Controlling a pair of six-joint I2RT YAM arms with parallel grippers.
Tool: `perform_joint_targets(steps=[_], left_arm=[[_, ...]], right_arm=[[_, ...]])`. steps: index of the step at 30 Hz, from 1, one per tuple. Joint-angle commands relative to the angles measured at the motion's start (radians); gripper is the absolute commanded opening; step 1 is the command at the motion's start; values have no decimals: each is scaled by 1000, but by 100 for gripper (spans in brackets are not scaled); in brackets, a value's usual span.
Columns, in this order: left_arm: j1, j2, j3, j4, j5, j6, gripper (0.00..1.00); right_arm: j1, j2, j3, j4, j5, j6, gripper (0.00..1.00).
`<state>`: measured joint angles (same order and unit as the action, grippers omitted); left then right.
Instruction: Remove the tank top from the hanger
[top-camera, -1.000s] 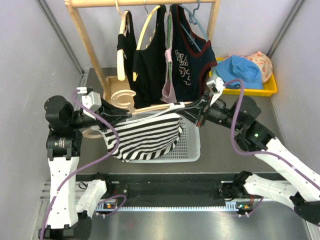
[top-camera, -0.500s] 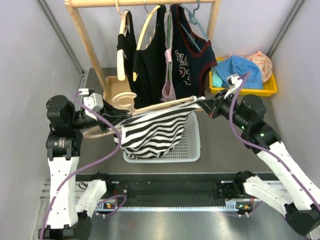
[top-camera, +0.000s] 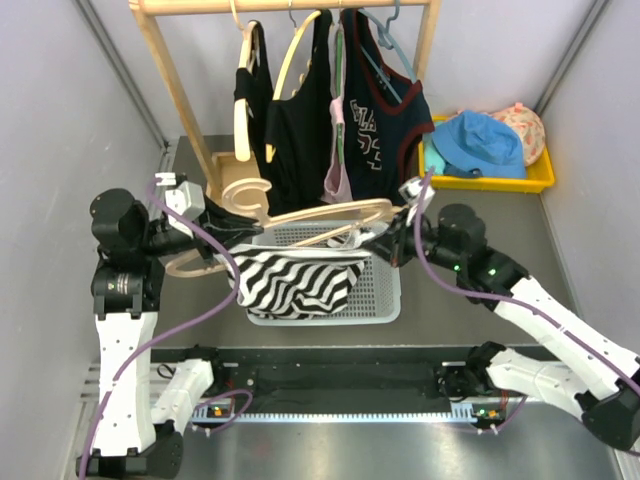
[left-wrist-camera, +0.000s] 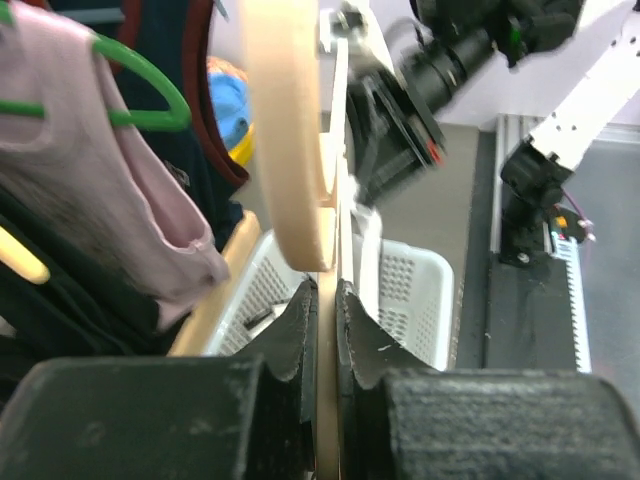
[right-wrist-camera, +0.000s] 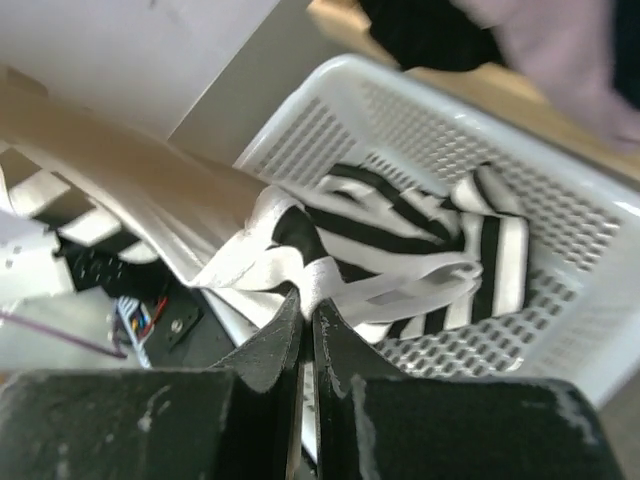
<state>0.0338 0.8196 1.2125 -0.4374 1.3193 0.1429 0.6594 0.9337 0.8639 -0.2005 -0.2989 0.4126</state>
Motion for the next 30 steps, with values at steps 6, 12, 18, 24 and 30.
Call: perform_joint_targets(steps=[6, 12, 18, 24, 30], left_arm=[[-29, 33, -44, 726, -236, -462, 0], [-66, 91, -51, 878, -356, -611, 0], [-78, 127, -11, 896, -399, -635, 0], [-86, 127, -14, 841, -401, -611, 0], [-89, 101, -47, 812, -397, -582, 0]], right_arm=[[179, 42, 112, 62, 154, -86, 33], [374, -3, 152, 59, 449, -253, 73], [612, 77, 201, 134, 714, -489, 85], [646, 260, 251, 241, 643, -459, 86], [669, 384, 241, 387, 642, -463, 86]])
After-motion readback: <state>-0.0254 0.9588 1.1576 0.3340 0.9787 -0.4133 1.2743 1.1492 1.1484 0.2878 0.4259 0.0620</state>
